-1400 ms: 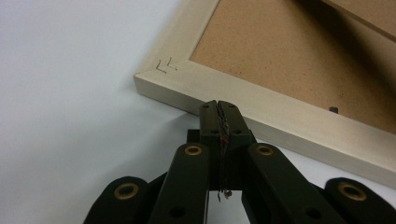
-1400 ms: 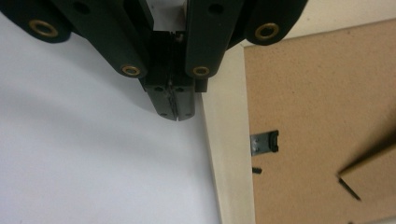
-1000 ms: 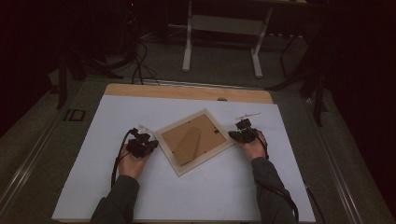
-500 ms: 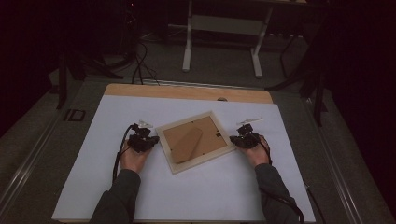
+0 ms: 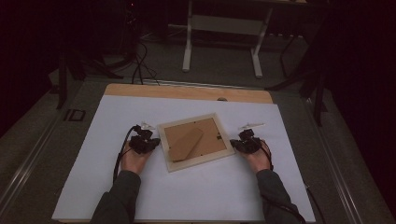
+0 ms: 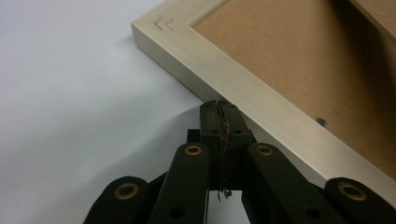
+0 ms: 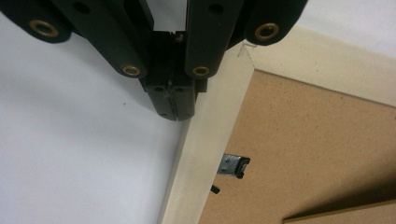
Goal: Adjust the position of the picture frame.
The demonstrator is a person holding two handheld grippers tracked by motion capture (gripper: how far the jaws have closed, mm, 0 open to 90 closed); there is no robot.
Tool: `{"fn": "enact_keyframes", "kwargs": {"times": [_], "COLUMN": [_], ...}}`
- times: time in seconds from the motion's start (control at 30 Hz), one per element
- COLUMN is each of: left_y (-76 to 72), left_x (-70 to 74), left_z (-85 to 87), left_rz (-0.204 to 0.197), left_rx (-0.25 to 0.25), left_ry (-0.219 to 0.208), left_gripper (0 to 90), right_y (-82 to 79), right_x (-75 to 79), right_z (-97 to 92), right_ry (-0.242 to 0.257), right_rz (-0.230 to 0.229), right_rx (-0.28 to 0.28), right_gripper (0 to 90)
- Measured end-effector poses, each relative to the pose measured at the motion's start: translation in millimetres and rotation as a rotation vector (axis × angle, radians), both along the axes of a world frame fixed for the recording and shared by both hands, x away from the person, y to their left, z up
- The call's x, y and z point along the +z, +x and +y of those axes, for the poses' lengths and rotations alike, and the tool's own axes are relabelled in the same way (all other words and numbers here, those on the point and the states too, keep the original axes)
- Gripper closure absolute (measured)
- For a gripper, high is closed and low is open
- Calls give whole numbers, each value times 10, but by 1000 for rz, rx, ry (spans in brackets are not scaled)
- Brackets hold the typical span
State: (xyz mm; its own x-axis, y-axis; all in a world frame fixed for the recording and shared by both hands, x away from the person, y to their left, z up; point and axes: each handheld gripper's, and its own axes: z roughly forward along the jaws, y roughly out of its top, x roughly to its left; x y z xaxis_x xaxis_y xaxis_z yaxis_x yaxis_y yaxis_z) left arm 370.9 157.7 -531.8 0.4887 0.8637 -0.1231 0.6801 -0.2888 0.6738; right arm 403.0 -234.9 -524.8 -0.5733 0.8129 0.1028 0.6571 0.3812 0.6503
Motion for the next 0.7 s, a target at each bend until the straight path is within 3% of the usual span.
{"fn": "enact_keyframes", "kwargs": {"times": [0.37, 0.53, 0.7], "left_y": [-174, -336, -392], "left_x": [-27, -32, -28], "left_z": [14, 0, 6], "left_rz": [7, -1, 5], "left_rx": [-26, -73, -80], "left_ry": [-49, -47, -48], "left_gripper": [900, 900, 900], "right_y": [-135, -217, -319], "right_x": [-16, -34, -46], "right_z": [1, -29, -43], "right_ry": [15, 46, 59], "right_rz": [-10, -9, -12], "right_rx": [9, 4, 4], "right_gripper": [899, 899, 900]}}
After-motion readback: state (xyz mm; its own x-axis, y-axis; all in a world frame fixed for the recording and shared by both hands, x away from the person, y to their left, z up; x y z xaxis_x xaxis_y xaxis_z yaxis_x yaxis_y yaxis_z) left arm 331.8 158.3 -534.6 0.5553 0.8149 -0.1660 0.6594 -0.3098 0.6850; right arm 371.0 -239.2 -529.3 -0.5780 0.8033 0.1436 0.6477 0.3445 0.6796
